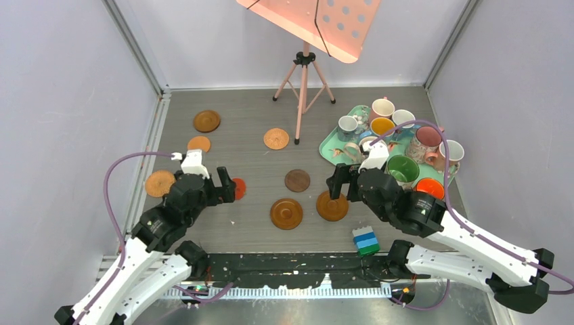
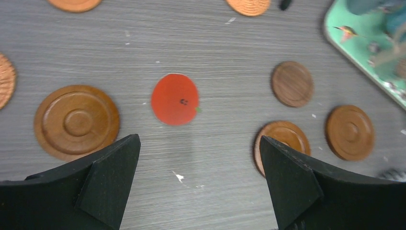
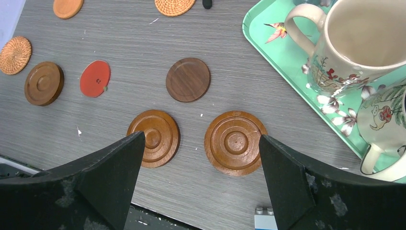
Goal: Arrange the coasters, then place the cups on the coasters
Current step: Move the coaster to the center of the board.
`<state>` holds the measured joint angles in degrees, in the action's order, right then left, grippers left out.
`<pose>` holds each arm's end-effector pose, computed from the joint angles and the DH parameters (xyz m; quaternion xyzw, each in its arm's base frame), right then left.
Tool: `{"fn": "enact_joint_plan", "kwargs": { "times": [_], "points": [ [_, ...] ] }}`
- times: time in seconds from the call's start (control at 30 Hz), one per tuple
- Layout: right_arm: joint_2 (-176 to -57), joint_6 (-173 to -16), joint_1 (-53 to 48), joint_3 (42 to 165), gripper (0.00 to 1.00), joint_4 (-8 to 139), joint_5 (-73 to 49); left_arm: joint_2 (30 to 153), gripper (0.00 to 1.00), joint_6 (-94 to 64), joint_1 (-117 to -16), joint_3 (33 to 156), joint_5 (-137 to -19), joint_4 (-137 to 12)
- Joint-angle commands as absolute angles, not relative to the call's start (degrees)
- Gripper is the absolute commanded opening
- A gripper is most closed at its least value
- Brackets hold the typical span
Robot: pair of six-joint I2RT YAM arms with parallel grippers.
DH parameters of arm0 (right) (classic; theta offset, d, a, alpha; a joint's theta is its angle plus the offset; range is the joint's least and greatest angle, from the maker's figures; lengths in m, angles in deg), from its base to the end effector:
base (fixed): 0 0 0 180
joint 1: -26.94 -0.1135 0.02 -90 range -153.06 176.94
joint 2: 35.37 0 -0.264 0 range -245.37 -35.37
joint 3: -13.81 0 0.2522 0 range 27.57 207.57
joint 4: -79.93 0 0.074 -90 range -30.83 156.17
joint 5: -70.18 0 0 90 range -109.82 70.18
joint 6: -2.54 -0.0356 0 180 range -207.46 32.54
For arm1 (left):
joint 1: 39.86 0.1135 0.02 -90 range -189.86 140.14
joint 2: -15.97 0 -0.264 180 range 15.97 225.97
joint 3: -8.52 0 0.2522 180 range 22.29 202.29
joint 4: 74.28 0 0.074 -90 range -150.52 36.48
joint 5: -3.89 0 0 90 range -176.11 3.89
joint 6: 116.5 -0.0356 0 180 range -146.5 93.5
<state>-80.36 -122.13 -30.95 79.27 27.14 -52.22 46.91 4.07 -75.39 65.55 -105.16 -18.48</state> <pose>0.0999 0.1233 0.3327 -0.0375 0.8511 0.1659 0.4968 0.0992 -0.0565 0.3068 -0.0461 0.8556 -0.1502 0.4932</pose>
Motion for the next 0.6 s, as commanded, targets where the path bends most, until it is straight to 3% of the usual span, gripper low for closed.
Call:
{"fn": "enact_joint_plan", "kwargs": {
  "times": [0.0,0.17,0.27,0.4,0.57],
  "points": [
    [-78.2,-120.6,-30.9,77.9,0.97,31.8,-53.5,49.4,0.99,6.1,-75.5,64.6,-119.2,-25.6],
    [-74.8,-117.8,-30.9,75.7,0.97,33.4,-53.1,55.8,0.99,1.6,-74.0,68.1,-127.3,-33.0],
    [-72.8,-116.7,-30.9,74.5,0.97,34.0,-52.1,61.5,0.99,-0.3,-69.2,72.2,-126.1,-36.0],
    [-69.6,-116.0,-30.9,72.8,0.97,34.9,-51.4,70.0,0.82,0.5,-59.6,78.6,-116.5,-35.8],
    [-65.8,-114.3,-30.9,70.7,0.97,36.2,-50.7,79.6,0.76,4.1,-51.3,83.5,-112.8,-37.2]
  ]
}}
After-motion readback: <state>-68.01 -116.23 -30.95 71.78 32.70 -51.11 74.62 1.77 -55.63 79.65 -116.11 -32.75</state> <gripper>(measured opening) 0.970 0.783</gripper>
